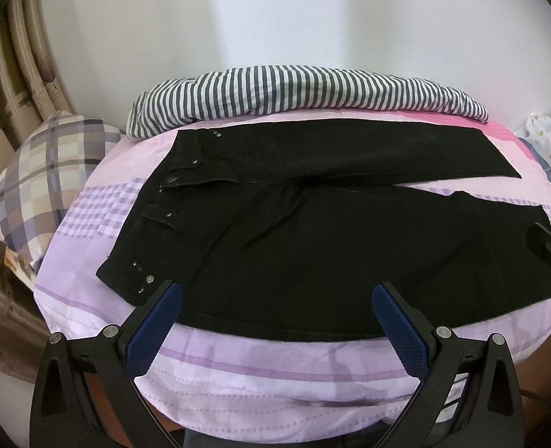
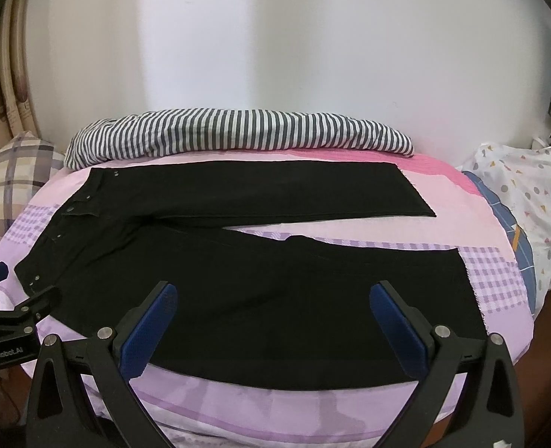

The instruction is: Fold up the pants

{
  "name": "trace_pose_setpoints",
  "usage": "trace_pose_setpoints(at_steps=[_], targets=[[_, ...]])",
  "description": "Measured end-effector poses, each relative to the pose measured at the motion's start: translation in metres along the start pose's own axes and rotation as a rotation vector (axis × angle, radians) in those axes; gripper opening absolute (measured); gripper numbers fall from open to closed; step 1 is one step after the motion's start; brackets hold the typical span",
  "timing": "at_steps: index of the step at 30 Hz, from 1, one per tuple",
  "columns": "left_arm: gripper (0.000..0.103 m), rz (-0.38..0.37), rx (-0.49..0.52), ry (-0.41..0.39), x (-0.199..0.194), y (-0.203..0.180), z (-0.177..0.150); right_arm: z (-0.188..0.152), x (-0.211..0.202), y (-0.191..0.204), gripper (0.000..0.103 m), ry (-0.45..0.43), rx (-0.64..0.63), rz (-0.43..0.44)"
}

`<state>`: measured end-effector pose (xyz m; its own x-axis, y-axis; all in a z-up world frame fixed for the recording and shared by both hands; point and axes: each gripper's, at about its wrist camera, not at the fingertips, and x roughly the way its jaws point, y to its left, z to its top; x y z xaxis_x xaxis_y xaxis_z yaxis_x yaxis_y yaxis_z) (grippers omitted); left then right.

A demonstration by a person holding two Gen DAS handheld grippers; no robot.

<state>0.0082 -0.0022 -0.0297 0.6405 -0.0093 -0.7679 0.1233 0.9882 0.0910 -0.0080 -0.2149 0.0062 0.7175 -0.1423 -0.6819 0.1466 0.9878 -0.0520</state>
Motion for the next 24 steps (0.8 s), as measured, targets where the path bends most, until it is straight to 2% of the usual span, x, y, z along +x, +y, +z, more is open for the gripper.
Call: trace_pose_setpoints(at_steps=[17, 24], targets=[[0.101, -0.026, 0.004, 0.003, 0.0065, 0.0007, -0.0005, 0.0019, 0.0082, 0.0038, 0.102, 0.028, 0.015, 0.025], [0.101, -0.034, -0.006, 0.016, 0.0102, 0.0017, -0.0002, 0.0029, 0.0098, 0.0053, 0.102, 0.029, 0.001, 0.011]])
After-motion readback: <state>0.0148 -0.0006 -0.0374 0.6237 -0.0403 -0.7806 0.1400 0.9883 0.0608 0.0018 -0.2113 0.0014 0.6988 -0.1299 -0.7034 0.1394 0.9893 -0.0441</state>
